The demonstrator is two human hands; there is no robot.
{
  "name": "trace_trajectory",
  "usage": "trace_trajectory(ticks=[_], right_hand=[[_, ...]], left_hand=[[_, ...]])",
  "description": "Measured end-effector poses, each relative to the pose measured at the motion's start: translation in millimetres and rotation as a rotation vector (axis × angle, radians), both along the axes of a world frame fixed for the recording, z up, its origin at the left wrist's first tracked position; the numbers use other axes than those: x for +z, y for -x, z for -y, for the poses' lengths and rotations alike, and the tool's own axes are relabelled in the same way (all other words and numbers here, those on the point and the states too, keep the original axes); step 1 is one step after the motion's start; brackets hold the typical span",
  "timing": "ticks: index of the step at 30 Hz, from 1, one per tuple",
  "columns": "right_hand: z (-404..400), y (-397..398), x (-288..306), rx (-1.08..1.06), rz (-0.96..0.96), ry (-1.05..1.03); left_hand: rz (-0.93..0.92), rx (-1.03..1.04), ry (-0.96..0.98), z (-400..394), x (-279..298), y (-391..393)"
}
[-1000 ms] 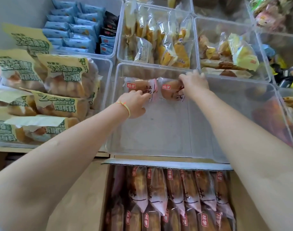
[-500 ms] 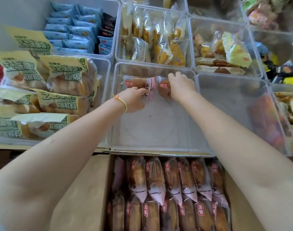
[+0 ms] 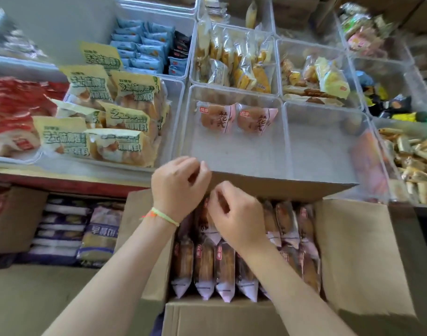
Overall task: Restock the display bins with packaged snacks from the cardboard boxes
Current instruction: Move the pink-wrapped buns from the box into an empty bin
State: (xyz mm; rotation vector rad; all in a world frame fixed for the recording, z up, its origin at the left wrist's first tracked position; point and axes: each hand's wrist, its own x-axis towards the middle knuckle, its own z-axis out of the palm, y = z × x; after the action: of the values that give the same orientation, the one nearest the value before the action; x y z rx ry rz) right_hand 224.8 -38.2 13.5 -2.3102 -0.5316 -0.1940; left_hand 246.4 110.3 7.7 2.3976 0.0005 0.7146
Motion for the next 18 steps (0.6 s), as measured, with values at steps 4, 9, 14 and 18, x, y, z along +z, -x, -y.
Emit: trace_trajectory(ticks=[4,9,14,18], right_hand=[[2,42,-62,-0.052,-0.571,0.442],[-5,56,-96,-0.101,-0.691,0.793],[-14,43,-86,0.018,-0.729,0.849],[-4,45,-81,-0.004,-0.737,0.793]], left_hand=[[-0.175,-0.026,-0.013,5,-46,56],[-0.327,-0.019,-0.055,3,-79,86],[-0.353,0.023,-0.008,-1,-75,95],[-0.435,0.046,0.009,-2,-73,95]])
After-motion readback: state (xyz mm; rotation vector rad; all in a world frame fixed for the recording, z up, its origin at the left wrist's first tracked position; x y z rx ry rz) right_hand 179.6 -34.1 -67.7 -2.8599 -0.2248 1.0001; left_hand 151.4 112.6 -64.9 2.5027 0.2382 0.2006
